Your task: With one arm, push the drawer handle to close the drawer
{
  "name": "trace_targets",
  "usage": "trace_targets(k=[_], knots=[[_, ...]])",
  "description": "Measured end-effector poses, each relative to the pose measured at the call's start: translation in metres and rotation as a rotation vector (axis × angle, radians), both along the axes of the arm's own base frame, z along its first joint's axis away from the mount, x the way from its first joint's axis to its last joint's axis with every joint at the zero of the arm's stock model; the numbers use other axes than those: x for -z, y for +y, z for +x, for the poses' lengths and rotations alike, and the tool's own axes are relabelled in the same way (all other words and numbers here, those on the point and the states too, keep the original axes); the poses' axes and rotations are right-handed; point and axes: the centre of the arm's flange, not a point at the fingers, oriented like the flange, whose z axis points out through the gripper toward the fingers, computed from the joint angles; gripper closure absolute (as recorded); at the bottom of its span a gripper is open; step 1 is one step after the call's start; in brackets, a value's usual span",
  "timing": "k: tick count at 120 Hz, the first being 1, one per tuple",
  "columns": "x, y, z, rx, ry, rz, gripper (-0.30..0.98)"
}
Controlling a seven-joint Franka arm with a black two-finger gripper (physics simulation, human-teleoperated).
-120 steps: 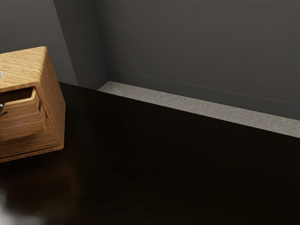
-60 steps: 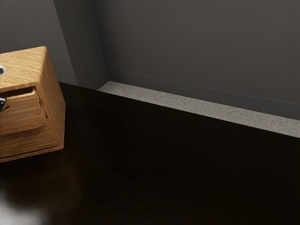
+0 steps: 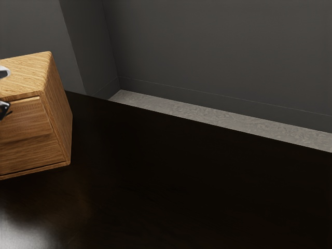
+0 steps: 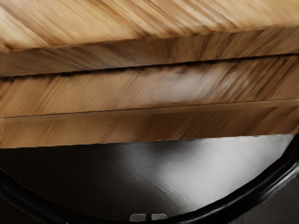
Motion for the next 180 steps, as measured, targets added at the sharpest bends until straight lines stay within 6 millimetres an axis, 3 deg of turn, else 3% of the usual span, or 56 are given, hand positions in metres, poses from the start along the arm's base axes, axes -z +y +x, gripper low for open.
trace_targets(k=[44, 78, 94, 111, 124, 143, 159, 180], knots=[[0.0, 0.009, 0.013, 0.016, 0.0, 0.005, 0.78], [-0.004, 0.003, 0.012, 0.03, -0.001, 0.005, 0.77], [-0.012, -0.021, -0.01, 0.04, -0.013, 0.003, 0.78], [-0.032, -0.045, -0.046, 0.032, -0.047, 0.014, 0.78], [-0.074, -0.069, -0.079, 0.022, -0.103, 0.042, 0.77], [-0.119, -0.108, -0.11, 0.027, -0.142, 0.049, 0.46], [-0.126, -0.102, -0.127, -0.028, -0.136, 0.009, 0.26], [-0.143, -0.093, -0.138, -0.068, -0.14, -0.024, 0.12]])
